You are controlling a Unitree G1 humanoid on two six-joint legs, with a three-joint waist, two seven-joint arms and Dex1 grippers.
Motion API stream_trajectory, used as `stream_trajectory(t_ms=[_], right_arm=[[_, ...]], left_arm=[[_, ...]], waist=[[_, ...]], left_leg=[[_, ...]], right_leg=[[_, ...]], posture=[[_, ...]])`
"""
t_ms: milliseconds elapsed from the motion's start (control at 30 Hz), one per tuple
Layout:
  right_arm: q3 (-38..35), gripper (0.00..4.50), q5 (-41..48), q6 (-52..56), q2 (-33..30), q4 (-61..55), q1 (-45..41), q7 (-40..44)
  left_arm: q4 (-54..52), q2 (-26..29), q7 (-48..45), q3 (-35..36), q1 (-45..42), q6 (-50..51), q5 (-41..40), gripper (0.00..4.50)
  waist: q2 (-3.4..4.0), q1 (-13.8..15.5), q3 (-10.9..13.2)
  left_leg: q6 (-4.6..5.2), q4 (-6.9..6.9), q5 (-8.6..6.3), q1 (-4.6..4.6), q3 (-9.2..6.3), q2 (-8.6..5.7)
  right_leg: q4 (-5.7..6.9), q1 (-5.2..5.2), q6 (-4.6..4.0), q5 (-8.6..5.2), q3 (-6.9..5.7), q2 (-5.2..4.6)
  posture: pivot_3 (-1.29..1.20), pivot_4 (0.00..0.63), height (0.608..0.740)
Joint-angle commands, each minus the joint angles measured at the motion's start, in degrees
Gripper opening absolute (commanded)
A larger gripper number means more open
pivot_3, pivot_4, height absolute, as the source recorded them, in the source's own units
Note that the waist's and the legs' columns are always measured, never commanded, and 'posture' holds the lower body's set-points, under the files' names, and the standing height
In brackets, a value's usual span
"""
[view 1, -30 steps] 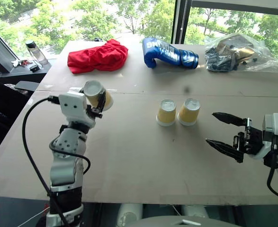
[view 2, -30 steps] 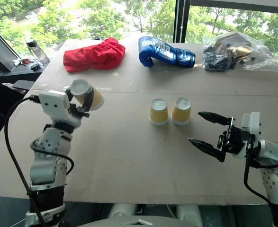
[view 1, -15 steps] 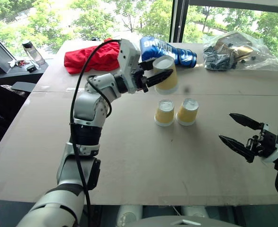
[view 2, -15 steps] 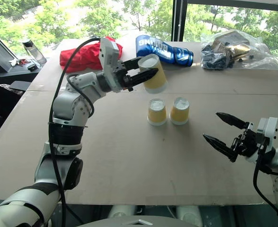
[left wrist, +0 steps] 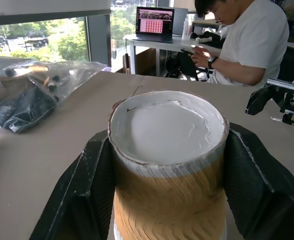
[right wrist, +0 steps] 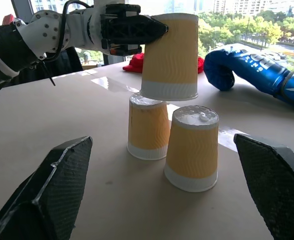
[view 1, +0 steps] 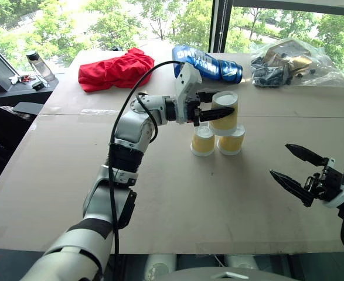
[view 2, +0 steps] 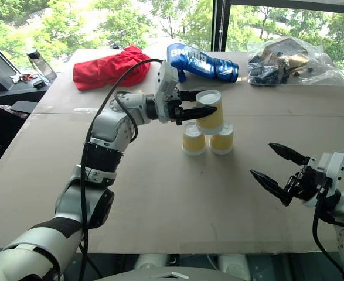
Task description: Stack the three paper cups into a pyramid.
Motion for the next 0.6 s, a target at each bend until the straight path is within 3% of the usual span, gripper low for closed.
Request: stream_trajectory(t_ms=[33,400,433,500,533,600], right_arm=[[-1.89,4.5,0.71,-1.08,-0.39,-2.77,0.27,-0.54],[-1.67,4.5,0.67,-0.88,-0.45,-3.82,0.45,-1.29],[-1.64,4.5,0.66,-0.85,-0.46,-3.96,0.5,-1.37],[-1.55,4.5,0.68,-0.74,-0.52,-4.2,0.52,-1.62],[-1.5,4.5,0.69,-0.68,-0.57,-4.28,0.47,-1.76],[-1.38,4.5,0.72,-0.5,-0.69,-4.39,0.21,-2.05]], left_arm=[[1.28,-0.92,-0.4,-0.47,-1.52,-3.38,1.93,2.33],[3.28,-2.32,-0.87,-0.33,-1.57,-5.23,3.82,2.33],[3.23,-2.35,-0.91,-0.24,-1.55,-5.17,3.73,3.36],[2.97,-2.33,-1.04,-0.13,-1.49,-5.02,3.56,4.09],[2.83,-2.29,-1.07,-0.06,-1.46,-4.96,3.5,4.43],[2.39,-2.02,-1.19,0.11,-1.37,-4.76,3.34,4.43]], waist=[[0.0,0.0,0.0],[0.0,0.03,0.0],[0.0,0.03,0.0],[0.0,0.03,0.0],[0.0,0.02,0.0],[0.0,0.0,0.0]], left_leg=[[0.04,0.0,-0.02,0.0,0.0,0.0],[0.07,0.0,-0.04,-0.01,0.0,0.0],[0.07,0.0,-0.04,-0.01,0.0,0.0],[0.07,0.0,-0.04,-0.01,0.0,0.0],[0.07,0.0,-0.04,-0.01,-0.01,0.0],[0.07,0.0,-0.04,-0.01,0.0,0.0]], right_leg=[[0.0,0.0,0.0,0.0,0.01,0.0],[0.01,-0.03,0.0,0.0,0.01,0.0],[0.01,-0.03,0.0,0.0,0.01,0.0],[0.02,-0.03,0.0,0.0,0.01,0.0],[0.02,-0.03,0.0,0.0,0.01,0.0],[0.02,-0.03,0.0,0.0,0.01,0.0]], posture=[[0.0,0.15,0.74],[0.0,0.15,0.74],[0.0,0.15,0.74],[0.0,0.15,0.74],[0.0,0.15,0.74],[0.0,0.15,0.74]])
